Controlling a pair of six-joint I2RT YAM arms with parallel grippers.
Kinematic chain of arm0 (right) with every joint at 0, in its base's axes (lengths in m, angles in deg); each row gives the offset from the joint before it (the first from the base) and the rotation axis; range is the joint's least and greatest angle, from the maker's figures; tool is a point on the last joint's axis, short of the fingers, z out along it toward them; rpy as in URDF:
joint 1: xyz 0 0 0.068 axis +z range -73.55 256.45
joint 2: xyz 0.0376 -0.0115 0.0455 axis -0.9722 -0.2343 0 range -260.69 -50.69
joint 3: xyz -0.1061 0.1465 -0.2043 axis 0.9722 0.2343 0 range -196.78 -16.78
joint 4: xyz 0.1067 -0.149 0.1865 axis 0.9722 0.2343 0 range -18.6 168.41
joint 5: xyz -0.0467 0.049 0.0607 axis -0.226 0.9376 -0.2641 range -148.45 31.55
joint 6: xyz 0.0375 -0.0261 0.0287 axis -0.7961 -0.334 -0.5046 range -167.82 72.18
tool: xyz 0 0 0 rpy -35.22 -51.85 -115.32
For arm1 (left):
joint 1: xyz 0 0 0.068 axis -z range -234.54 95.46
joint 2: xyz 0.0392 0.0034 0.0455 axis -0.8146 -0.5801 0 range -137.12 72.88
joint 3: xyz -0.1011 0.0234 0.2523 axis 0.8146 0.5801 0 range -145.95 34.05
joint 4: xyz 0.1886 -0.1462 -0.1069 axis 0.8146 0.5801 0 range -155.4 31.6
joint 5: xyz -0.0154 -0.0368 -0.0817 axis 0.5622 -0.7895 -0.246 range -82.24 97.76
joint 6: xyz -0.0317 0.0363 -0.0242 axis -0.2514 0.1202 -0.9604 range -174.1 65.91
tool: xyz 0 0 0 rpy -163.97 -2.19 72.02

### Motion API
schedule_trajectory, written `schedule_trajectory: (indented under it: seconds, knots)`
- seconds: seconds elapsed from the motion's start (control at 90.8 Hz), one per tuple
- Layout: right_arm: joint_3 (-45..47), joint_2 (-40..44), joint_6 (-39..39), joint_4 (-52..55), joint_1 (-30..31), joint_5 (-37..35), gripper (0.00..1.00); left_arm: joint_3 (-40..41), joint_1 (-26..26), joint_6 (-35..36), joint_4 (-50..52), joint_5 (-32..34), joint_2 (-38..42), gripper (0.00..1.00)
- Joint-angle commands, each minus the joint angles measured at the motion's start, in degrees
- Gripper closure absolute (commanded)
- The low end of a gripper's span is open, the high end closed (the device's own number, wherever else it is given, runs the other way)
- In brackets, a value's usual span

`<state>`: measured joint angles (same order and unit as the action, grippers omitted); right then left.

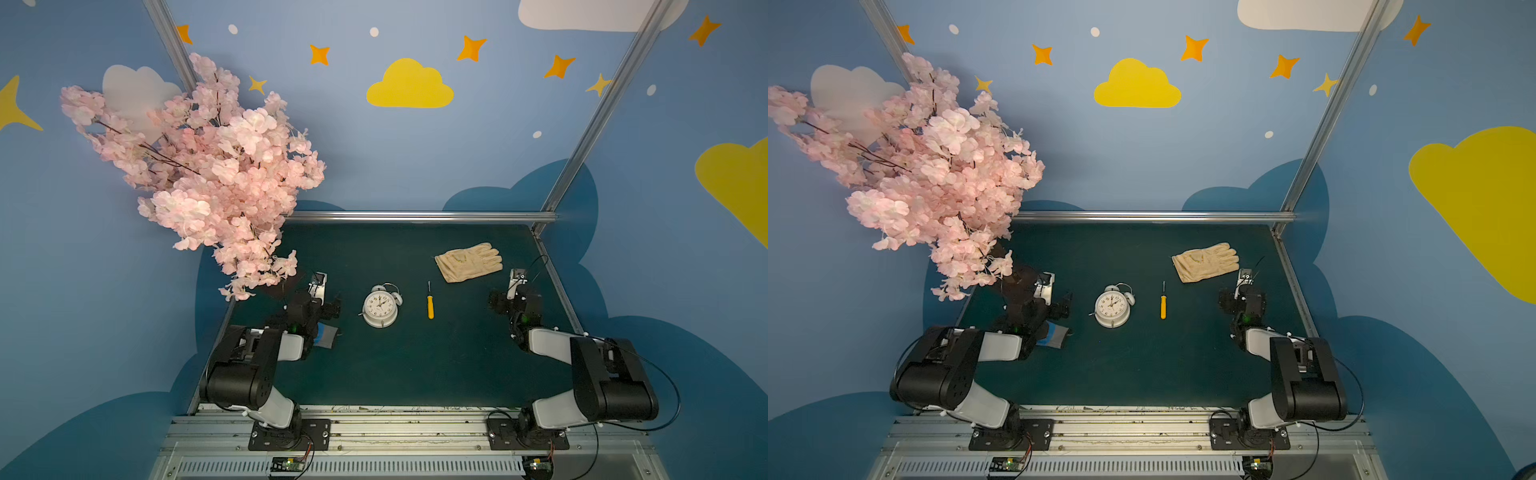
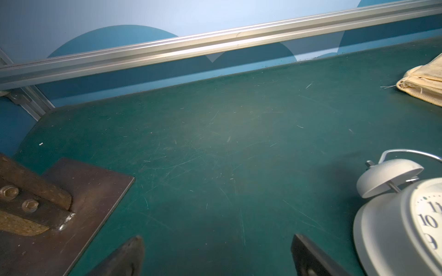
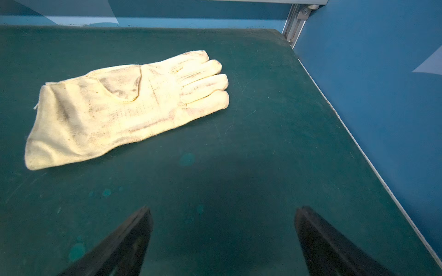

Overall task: Remove the battery from the alarm
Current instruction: Adjust the alarm at the center of the board.

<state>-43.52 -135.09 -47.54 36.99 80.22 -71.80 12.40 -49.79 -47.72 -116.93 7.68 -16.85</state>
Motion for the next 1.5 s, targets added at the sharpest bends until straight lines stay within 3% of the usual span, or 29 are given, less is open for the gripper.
schedule_trajectory:
  seconds: [0.0,0.474,0.562,0.628,0.727,0.837,0.958,1.068,1.211,1.299,1.41,1.487]
  knots:
    - [-0.03,0.39,0.21,0.67,-0.39,0.91,0.02,0.15,-0.21,-0.05,-1.14,-0.45,-0.30,0.00]
    - [-0.13,0.44,0.08,0.88,-1.12,2.34,0.02,-0.53,-0.32,-0.21,1.69,-0.73,0.74,0.00]
    - [-0.07,1.90,-0.45,1.49,-0.82,1.70,0.02,0.64,1.21,2.38,-0.02,-1.79,3.01,0.00]
    - [-2.72,4.91,-1.49,9.63,-0.63,2.25,0.02,-0.33,3.24,4.36,6.61,-1.25,8.52,0.00]
    - [-9.49,7.51,-3.83,25.21,1.05,1.94,0.02,-5.60,5.12,3.32,24.31,-0.93,17.92,0.00]
    - [-17.64,9.89,-4.74,40.23,8.04,-0.48,0.02,-10.59,8.81,0.97,43.48,-2.46,24.38,0.00]
    - [-24.47,11.02,-11.39,53.83,11.84,8.01,0.02,-14.91,13.93,-4.99,58.00,-7.07,26.63,0.00]
    - [-27.24,9.74,-20.16,58.80,15.43,18.79,0.03,-17.63,18.09,-12.15,64.94,-10.72,25.32,0.00]
    - [-27.00,3.97,-30.60,52.85,20.67,32.46,0.05,-17.42,19.07,-22.04,65.37,-13.29,23.06,0.01]
    - [-26.80,0.12,-35.19,47.31,24.99,33.81,0.06,-17.38,18.58,-24.48,63.63,-13.79,20.37,0.00]
    - [-27.61,-5.87,-39.94,41.24,28.51,36.08,0.06,-19.09,16.17,-26.97,59.95,-19.49,14.34,0.01]
    - [-28.46,-9.39,-42.90,38.51,29.91,36.22,0.07,-21.46,14.49,-28.47,57.22,-22.15,9.04,0.09]
